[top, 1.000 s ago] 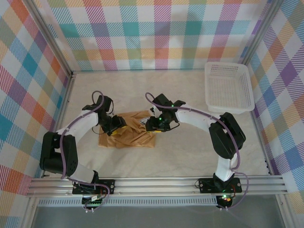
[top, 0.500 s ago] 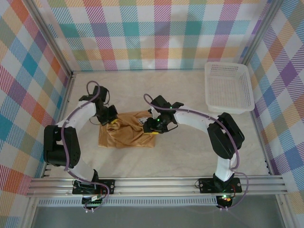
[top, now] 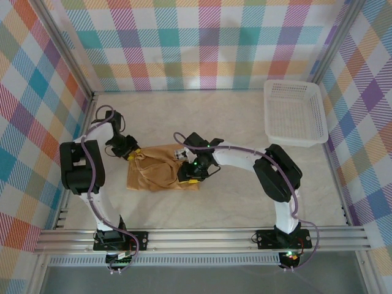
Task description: Fold the inside-out t-shirt
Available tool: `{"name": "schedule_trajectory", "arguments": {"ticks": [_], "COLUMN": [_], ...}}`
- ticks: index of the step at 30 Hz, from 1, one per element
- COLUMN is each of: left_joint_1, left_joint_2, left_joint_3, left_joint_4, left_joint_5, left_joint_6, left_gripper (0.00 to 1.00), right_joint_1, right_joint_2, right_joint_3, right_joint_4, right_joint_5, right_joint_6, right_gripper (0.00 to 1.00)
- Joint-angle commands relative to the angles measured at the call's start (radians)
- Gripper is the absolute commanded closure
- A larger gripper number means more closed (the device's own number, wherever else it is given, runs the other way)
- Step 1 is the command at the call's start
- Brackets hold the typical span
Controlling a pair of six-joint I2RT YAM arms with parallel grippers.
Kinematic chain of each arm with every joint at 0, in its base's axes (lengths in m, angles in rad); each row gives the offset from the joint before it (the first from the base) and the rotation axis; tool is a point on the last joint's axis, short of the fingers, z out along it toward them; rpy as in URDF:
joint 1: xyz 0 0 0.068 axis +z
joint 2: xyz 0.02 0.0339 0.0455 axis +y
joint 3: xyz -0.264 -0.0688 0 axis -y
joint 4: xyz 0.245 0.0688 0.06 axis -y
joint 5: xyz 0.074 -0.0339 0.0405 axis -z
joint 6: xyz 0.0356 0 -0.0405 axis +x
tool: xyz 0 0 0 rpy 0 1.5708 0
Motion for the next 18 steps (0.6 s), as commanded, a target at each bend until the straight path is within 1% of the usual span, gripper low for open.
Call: {"name": "schedule_trajectory", "arguments": {"ticks": [1, 3, 4, 5, 7, 9, 10, 13, 17, 18], "left_joint_1": [-0.011, -0.073, -0.117, -0.156, -0.241, -0.295, -0.317, -0.351, -0.371, -0.378], "left_joint_2": [-0.157, -0.259, -0.303, -0.333, -0.368, -0.369, -0.366, -0.339, -0.275, -0.259], "left_joint_3": [0.029, 0.009, -0.01, -0.032, -0.087, -0.134, -0.154, -0.193, -0.18, -0.175], "left_joint_4": [-0.071, -0.088, -0.086, -0.08, -0.069, -0.064, -0.06, -0.032, -0.025, -0.03], "left_joint_5": [-0.12, -0.167, -0.163, -0.142, -0.058, 0.005, 0.016, 0.027, 0.044, 0.041], "left_joint_6": [0.02, 0.028, 0.037, 0.044, 0.048, 0.045, 0.044, 0.041, 0.057, 0.063], "left_gripper": [0.44, 0.44, 0.47, 0.5, 0.54, 0.56, 0.57, 0.55, 0.46, 0.45], "right_joint_1": [-0.001, -0.014, -0.024, -0.035, -0.063, -0.086, -0.097, -0.115, -0.115, -0.115], "right_joint_2": [-0.045, -0.062, -0.064, -0.066, -0.065, -0.063, -0.063, -0.071, -0.071, -0.07], "right_joint_3": [0.042, 0.042, 0.039, 0.038, 0.031, 0.027, 0.025, 0.023, 0.043, 0.045], "right_joint_4": [-0.053, -0.052, -0.046, -0.042, -0.032, -0.03, -0.024, -0.006, -0.006, -0.006], "right_joint_5": [0.028, 0.053, 0.059, 0.066, 0.073, 0.083, 0.085, 0.078, 0.068, 0.068], "right_joint_6": [-0.025, -0.024, -0.018, -0.012, 0.001, 0.012, 0.017, 0.024, 0.019, 0.019], "right_gripper": [0.54, 0.54, 0.54, 0.54, 0.56, 0.57, 0.57, 0.57, 0.57, 0.57]}}
